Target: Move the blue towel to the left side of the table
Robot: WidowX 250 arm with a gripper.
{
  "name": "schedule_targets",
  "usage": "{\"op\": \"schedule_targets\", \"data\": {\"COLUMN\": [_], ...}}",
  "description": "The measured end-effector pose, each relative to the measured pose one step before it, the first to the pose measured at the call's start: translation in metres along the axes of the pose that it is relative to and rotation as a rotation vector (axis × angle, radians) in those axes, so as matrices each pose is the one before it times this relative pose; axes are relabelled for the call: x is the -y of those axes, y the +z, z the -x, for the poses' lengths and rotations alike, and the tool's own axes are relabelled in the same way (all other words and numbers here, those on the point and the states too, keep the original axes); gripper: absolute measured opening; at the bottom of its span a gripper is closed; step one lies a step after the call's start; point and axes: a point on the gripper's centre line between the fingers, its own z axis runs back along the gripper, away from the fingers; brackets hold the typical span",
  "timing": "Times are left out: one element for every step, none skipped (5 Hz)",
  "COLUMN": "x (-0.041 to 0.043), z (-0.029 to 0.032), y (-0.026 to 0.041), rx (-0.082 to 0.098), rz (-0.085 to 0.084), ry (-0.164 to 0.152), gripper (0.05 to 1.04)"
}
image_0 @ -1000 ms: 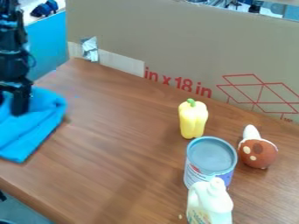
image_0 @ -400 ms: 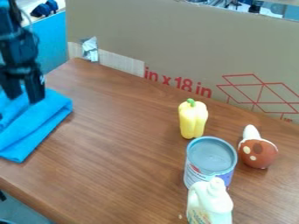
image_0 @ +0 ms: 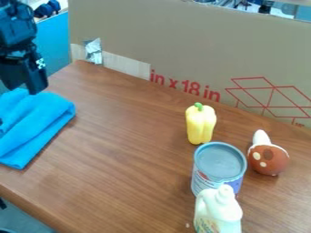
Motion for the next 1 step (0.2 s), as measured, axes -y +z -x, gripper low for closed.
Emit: {"op": "schedule_targets", "data": {"x": [0.04148], "z": [0.00228], "y": [-0.00705], "rx": [-0.0881], "rz": [-0.0860], "ry": [-0.1205], "gripper": [1.001]}}
